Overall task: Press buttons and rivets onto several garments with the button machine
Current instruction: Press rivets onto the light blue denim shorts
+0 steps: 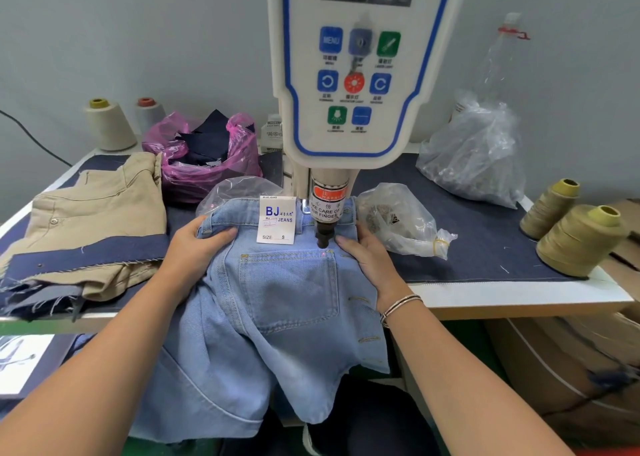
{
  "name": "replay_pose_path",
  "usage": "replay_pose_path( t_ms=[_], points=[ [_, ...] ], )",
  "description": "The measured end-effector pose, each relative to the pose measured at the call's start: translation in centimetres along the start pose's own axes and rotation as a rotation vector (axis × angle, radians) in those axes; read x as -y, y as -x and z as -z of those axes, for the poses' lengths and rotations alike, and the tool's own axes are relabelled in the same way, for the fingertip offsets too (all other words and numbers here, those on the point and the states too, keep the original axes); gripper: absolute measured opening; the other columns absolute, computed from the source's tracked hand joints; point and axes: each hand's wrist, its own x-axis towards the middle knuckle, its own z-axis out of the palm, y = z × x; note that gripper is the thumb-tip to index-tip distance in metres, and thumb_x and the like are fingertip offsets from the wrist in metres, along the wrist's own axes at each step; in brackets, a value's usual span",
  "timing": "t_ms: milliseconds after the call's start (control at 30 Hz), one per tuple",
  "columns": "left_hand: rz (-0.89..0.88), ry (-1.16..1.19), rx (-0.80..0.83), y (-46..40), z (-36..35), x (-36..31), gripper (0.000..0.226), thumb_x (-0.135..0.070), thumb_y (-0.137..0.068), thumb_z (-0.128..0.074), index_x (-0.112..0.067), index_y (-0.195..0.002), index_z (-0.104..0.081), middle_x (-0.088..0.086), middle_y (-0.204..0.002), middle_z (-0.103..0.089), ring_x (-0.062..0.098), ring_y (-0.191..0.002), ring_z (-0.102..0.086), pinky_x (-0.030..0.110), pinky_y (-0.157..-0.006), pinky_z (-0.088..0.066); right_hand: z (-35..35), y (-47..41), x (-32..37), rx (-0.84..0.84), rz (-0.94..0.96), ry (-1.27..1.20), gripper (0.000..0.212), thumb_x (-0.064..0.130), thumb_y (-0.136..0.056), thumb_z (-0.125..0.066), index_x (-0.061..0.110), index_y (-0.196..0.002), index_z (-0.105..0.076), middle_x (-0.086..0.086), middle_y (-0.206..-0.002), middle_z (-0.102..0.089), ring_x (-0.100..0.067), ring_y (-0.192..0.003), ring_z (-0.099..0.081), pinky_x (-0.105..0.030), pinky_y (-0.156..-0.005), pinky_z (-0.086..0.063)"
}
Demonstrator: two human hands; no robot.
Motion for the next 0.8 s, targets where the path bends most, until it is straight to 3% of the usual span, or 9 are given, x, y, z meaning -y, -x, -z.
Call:
replay_pose_path(
  t_ms=[133, 300, 433, 567, 700, 800],
  points=[
    [-0.002, 0.014, 0.002, -0.03, 0.05, 0.06, 0.018, -0.017, -0.082, -0.075, -0.028, -0.095, -0.072, -0.014, -0.083, -0.074, -0.005, -0.074, -0.066, 0.008, -0.062, -0.048, -0.12, 0.02, -0.30, -0.186, 0.003, 0.048, 0.007, 0.011, -0.090, -0.061, 0.013, -0.087, -0.066, -0.002, -0.078, -0.070, -0.013, -0.071, -0.066, -0.025, -0.068, -0.052],
    [-0.002, 0.013, 0.010, -0.07, 0.07, 0.12, 0.019, -0.017, -0.082, -0.075, -0.031, -0.096, -0.072, -0.016, -0.085, -0.074, -0.005, -0.076, -0.067, 0.009, -0.064, -0.047, -0.23, -0.02, -0.79, -0.280, 0.075, 0.083, 0.020, 0.015, -0.090, -0.061, 0.016, -0.070, -0.063, 0.001, -0.069, -0.064, -0.008, -0.065, -0.059, -0.020, -0.063, -0.049],
    [-0.009, -0.009, 0.008, -0.12, 0.01, 0.17, 0.018, -0.018, -0.082, -0.075, -0.033, -0.092, -0.071, -0.020, -0.081, -0.073, -0.009, -0.072, -0.065, 0.004, -0.060, -0.045, -0.13, 0.00, -0.88, -0.285, 0.077, 0.116, 0.017, 0.017, -0.091, -0.060, 0.016, -0.075, -0.063, -0.001, -0.074, -0.062, -0.009, -0.068, -0.058, -0.019, -0.064, -0.049],
    [-0.015, -0.012, 0.009, -0.21, 0.04, 0.17, 0.019, -0.018, -0.082, -0.075, -0.033, -0.091, -0.071, -0.021, -0.080, -0.073, -0.010, -0.071, -0.064, 0.004, -0.060, -0.045, -0.17, 0.13, -0.78, -0.254, 0.089, 0.100, 0.011, 0.015, -0.093, -0.057, 0.016, -0.086, -0.066, -0.004, -0.087, -0.066, -0.016, -0.083, -0.060, -0.030, -0.079, -0.048],
    [-0.020, -0.014, 0.001, -0.14, -0.05, 0.16, 0.018, -0.017, -0.082, -0.075, -0.032, -0.090, -0.070, -0.022, -0.076, -0.072, -0.012, -0.068, -0.063, 0.002, -0.057, -0.043, -0.31, 0.12, -0.67, -0.241, 0.116, 0.071, 0.014, 0.011, -0.094, -0.055, 0.019, -0.095, -0.067, 0.009, -0.086, -0.073, -0.005, -0.081, -0.066, -0.017, -0.071, -0.051],
    [-0.019, -0.006, 0.008, -0.15, 0.00, 0.13, 0.017, -0.017, -0.082, -0.075, -0.032, -0.090, -0.071, -0.021, -0.078, -0.072, -0.010, -0.069, -0.064, 0.003, -0.058, -0.044, -0.34, 0.02, -0.62, -0.241, 0.108, 0.046, 0.016, 0.010, -0.094, -0.055, 0.020, -0.099, -0.066, 0.010, -0.088, -0.073, -0.004, -0.083, -0.068, -0.016, -0.070, -0.051]
  ],
)
